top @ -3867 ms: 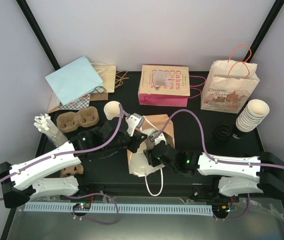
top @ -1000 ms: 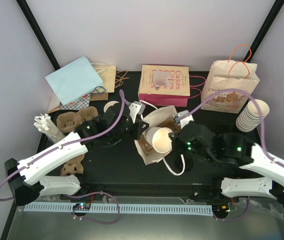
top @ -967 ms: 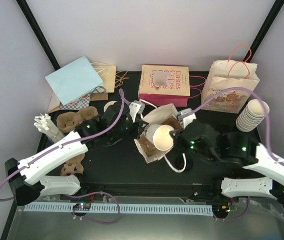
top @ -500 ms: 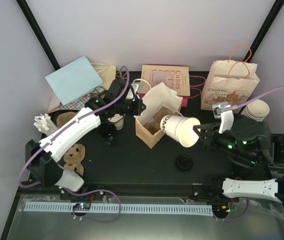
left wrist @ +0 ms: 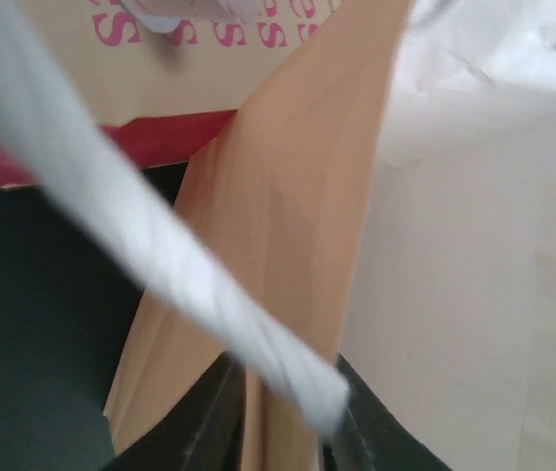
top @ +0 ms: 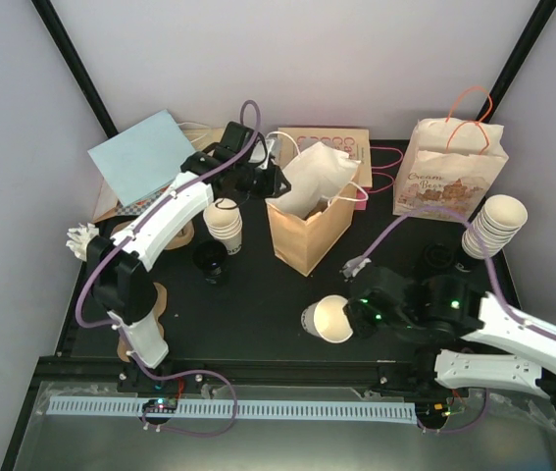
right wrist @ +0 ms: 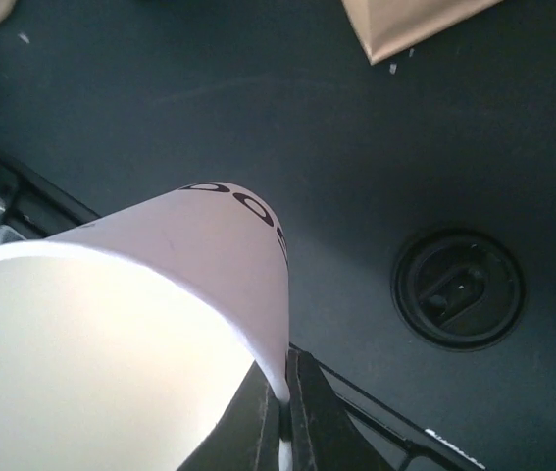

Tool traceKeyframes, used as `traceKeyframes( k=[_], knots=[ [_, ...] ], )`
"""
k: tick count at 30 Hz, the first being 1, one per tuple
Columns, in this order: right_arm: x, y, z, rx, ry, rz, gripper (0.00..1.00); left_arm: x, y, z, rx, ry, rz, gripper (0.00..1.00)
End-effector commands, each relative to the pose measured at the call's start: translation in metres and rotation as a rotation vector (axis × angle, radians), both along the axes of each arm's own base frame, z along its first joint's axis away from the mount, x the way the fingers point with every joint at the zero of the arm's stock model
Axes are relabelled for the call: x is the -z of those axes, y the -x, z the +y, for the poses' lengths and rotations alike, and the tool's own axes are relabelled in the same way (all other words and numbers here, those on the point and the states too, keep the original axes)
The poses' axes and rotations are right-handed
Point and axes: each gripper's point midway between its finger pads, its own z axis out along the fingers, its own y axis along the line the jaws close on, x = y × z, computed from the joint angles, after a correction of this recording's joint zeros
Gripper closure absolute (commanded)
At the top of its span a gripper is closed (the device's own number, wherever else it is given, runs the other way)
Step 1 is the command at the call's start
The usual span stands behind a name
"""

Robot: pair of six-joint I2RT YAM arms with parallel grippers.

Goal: Pack the takeout coffee

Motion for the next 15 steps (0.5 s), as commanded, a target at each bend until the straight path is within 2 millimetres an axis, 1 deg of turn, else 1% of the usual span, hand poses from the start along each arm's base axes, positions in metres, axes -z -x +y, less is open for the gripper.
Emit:
traceKeyframes(
  k=[1,2,3,4,6,9,11,12,14,15],
  knots=[
    [0.031,-0.004,0.033,-0.051,-0.041,0.059,0.99,-0.031,0.004,-0.004,0.046,0.057,-0.046,0.67],
    [0.037,-0.006,0.038,-0.055,-0.045,0.07,0.99,-0.036,0.006,-0.003,0.049,0.06,-0.061,0.56],
    [0.042,-0.008,0.044,-0.065,-0.054,0.08,0.99,-0.042,0.009,-0.001,0.048,0.063,-0.076,0.47],
    [0.046,-0.011,0.05,-0.074,-0.064,0.088,0.99,-0.048,0.012,0.002,0.049,0.065,-0.092,0.4],
    [0.053,-0.015,0.059,-0.088,-0.067,0.103,0.99,-0.063,0.019,0.008,0.044,0.066,-0.131,0.29],
    [0.071,-0.02,0.067,-0.109,-0.016,0.123,0.99,-0.084,0.034,0.019,0.046,0.072,-0.185,0.13],
    [0.083,-0.023,0.071,-0.119,0.022,0.137,0.98,-0.095,0.047,0.028,0.045,0.071,-0.209,0.05],
    [0.088,-0.023,0.073,-0.124,0.037,0.145,0.98,-0.101,0.055,0.034,0.041,0.067,-0.225,0.02],
    [0.096,-0.025,0.076,-0.13,0.056,0.156,0.97,-0.107,0.067,0.047,0.019,0.051,-0.253,0.01],
    [0.099,-0.026,0.078,-0.132,0.065,0.159,0.96,-0.11,0.077,0.056,0.007,0.045,-0.273,0.01]
  ],
)
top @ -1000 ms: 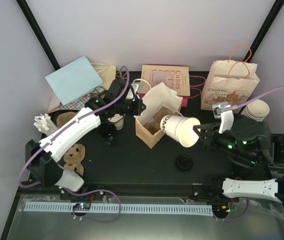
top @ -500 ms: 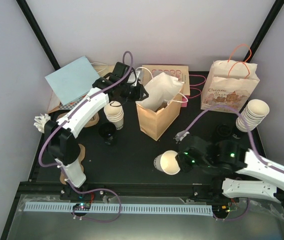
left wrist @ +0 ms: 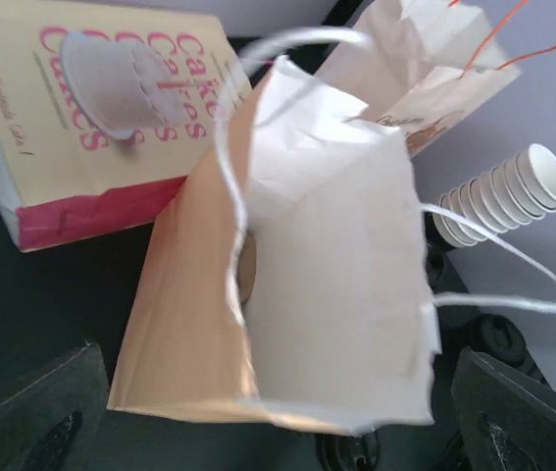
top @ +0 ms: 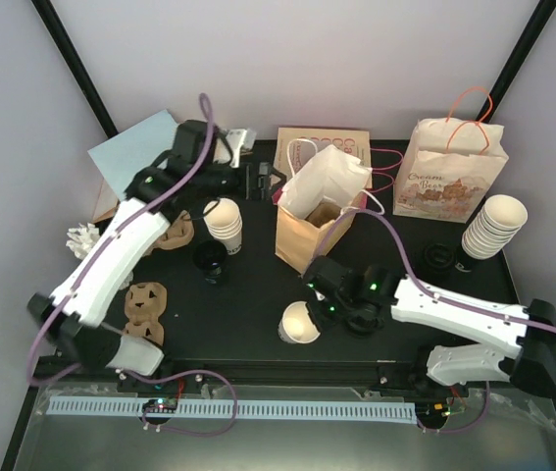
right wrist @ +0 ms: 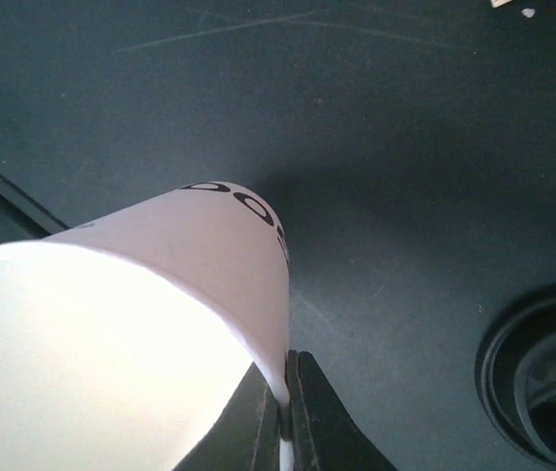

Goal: Pack the takeout coffee

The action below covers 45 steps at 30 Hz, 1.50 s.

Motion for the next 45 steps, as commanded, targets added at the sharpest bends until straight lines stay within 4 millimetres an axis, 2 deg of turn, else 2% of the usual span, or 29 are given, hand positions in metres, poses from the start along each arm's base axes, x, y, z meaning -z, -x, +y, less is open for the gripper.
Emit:
traceKeyframes(
  k=[1,2,4,8,11,13,17,18,22,24,25,27,28,30,34,36,45],
  knots=[
    [0.003,-0.006,0.017,-0.045,-0.023,-0.003,0.94,-0.01,0.031,0.034,-0.051,-0.042,-0.071,0.01],
    [0.005,-0.007,0.018,-0.047,-0.014,-0.001,0.93,-0.021,0.042,0.042,-0.065,-0.027,-0.112,0.01],
    [0.008,-0.008,0.019,-0.054,0.005,0.002,0.9,-0.025,0.056,0.056,-0.089,-0.026,-0.144,0.01],
    [0.018,-0.013,0.017,-0.05,0.074,0.004,0.9,-0.019,0.08,0.075,-0.111,-0.043,-0.151,0.01],
    [0.018,-0.015,0.016,-0.044,0.09,-0.005,0.89,-0.014,0.096,0.085,-0.126,-0.039,-0.156,0.01],
    [0.007,-0.019,0.015,-0.029,0.08,-0.029,0.83,-0.012,0.106,0.092,-0.132,-0.033,-0.163,0.01],
    [-0.025,-0.024,0.003,-0.003,0.043,-0.107,0.62,0.002,0.125,0.107,-0.158,-0.036,-0.156,0.01],
    [-0.03,-0.025,-0.005,0.011,0.057,-0.123,0.56,0.009,0.13,0.11,-0.164,-0.039,-0.144,0.01],
    [-0.038,-0.03,-0.045,0.103,0.123,-0.155,0.45,0.043,0.151,0.114,-0.151,-0.016,-0.066,0.01],
    [-0.045,-0.038,-0.071,0.191,0.12,-0.175,0.31,0.067,0.162,0.111,-0.127,0.002,-0.012,0.01],
    [-0.047,-0.046,-0.087,0.261,0.13,-0.189,0.21,0.074,0.167,0.109,-0.113,0.024,0.003,0.01],
    [-0.05,-0.066,-0.134,0.479,0.185,-0.234,0.01,0.088,0.174,0.105,-0.096,0.062,0.033,0.01],
    [-0.051,-0.074,-0.161,0.615,0.221,-0.249,0.0,0.094,0.177,0.103,-0.087,0.082,0.044,0.01],
    [-0.049,-0.085,-0.196,0.787,0.233,-0.235,0.0,0.104,0.181,0.098,-0.067,0.116,0.065,0.01],
    [-0.039,-0.1,-0.247,1.038,0.287,-0.186,0.0,0.118,0.183,0.095,-0.042,0.118,0.077,0.01],
    [-0.041,-0.107,-0.268,1.123,0.351,-0.195,0.0,0.119,0.183,0.095,-0.03,0.105,0.067,0.01],
    [-0.027,-0.142,-0.298,1.231,0.481,-0.203,0.0,0.121,0.183,0.088,0.03,0.088,0.042,0.01]
  ],
)
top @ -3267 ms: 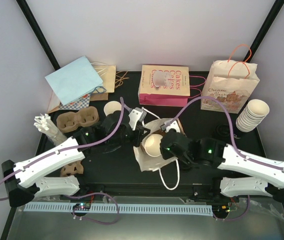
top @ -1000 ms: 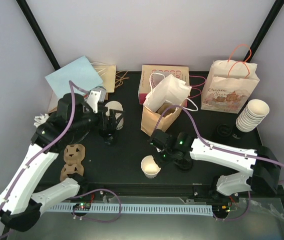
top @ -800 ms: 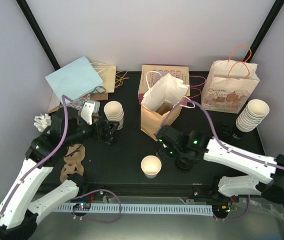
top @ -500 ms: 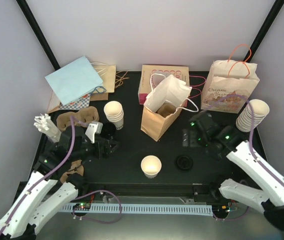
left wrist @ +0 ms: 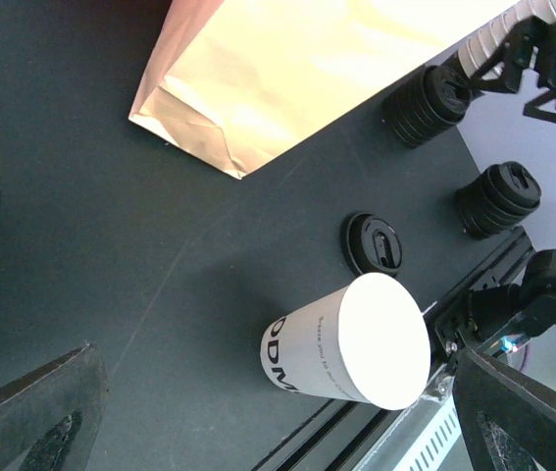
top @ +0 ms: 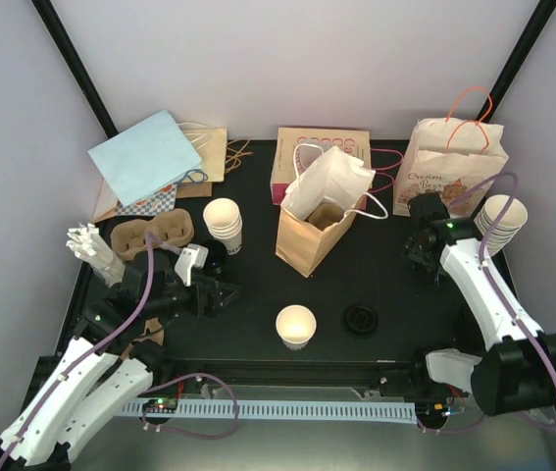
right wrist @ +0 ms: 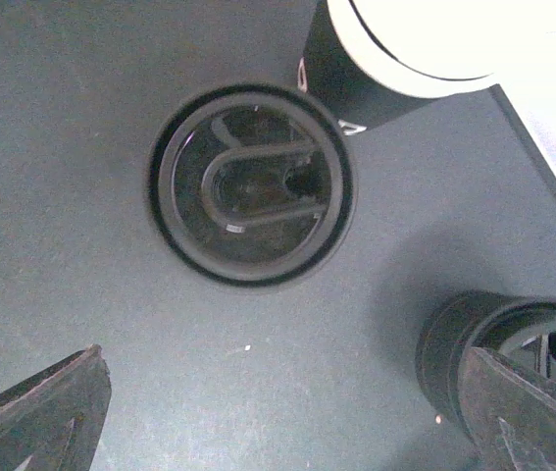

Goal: Pack the takeout coffee

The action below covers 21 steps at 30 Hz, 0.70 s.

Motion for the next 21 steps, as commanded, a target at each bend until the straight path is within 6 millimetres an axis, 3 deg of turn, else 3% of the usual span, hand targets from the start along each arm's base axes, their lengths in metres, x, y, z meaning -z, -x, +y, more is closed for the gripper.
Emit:
traceKeyframes(
  k=[1,12,21],
  knots=[
    [-0.005,-0.024,-0.018,0.073,0.075,-0.05,0.0,-0.007,-0.001,-0.008,0.055,0.019,-0.037,0.01],
    [0.034,-0.058,-0.01,0.011,0.056,-0.009,0.0,-0.004,0.001,-0.014,0.09,0.034,-0.034,0.01],
    [0.041,-0.063,-0.013,-0.004,-0.002,-0.063,0.02,-0.005,0.001,-0.014,0.093,0.038,-0.046,0.01]
  ],
)
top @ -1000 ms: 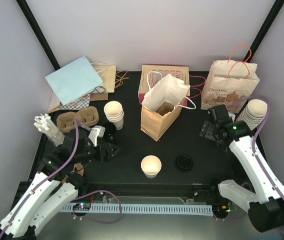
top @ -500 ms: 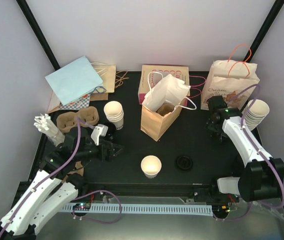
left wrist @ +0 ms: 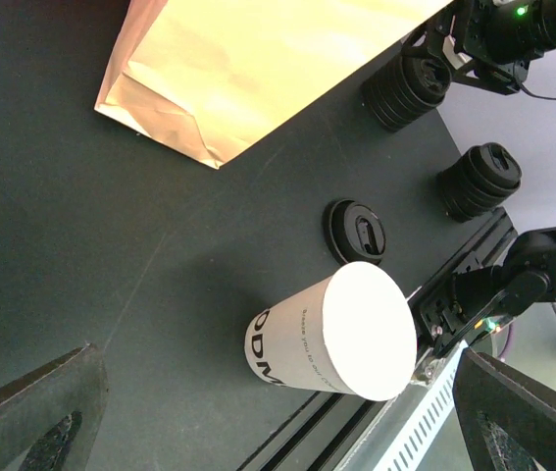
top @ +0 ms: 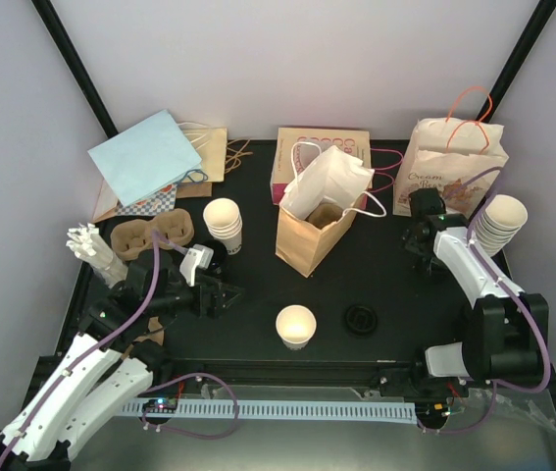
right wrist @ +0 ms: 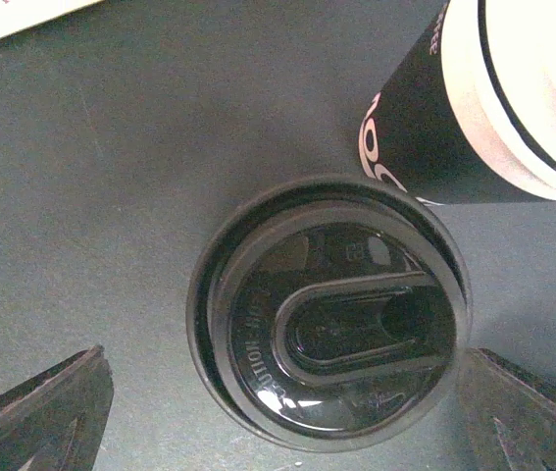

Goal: Pack the takeout coffee

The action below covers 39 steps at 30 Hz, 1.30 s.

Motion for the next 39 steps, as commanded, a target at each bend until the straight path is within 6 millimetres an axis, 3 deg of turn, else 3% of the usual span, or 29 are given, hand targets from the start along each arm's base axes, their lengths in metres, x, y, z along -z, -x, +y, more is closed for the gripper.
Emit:
traceKeyframes(
  k=[1,7,18,27,33,39],
  knots=[
    [-0.004,-0.012,-0.003,-0.007,0.004,-0.042,0.02,-0.008,-0.001,-0.003,0.022,0.023,-0.043,0.01],
    [-0.003,-0.007,-0.011,0.018,0.049,-0.008,0.0,-0.008,-0.002,-0.004,0.024,0.023,-0.047,0.01],
    [-0.019,-0.003,-0.016,0.009,0.077,-0.043,0.0,-0.007,-0.002,-0.005,0.027,0.023,-0.043,0.01],
    [-0.002,-0.004,-0.017,0.018,0.027,-0.026,0.0,-0.006,-0.001,-0.005,0.031,0.024,-0.038,0.01],
    [0.006,-0.006,-0.017,0.03,0.023,-0.006,0.03,-0.005,-0.001,-0.005,0.03,0.022,-0.035,0.01],
    [0.009,-0.003,-0.018,0.043,0.024,0.001,0.16,-0.005,-0.001,-0.004,0.028,0.021,-0.032,0.01]
  ],
)
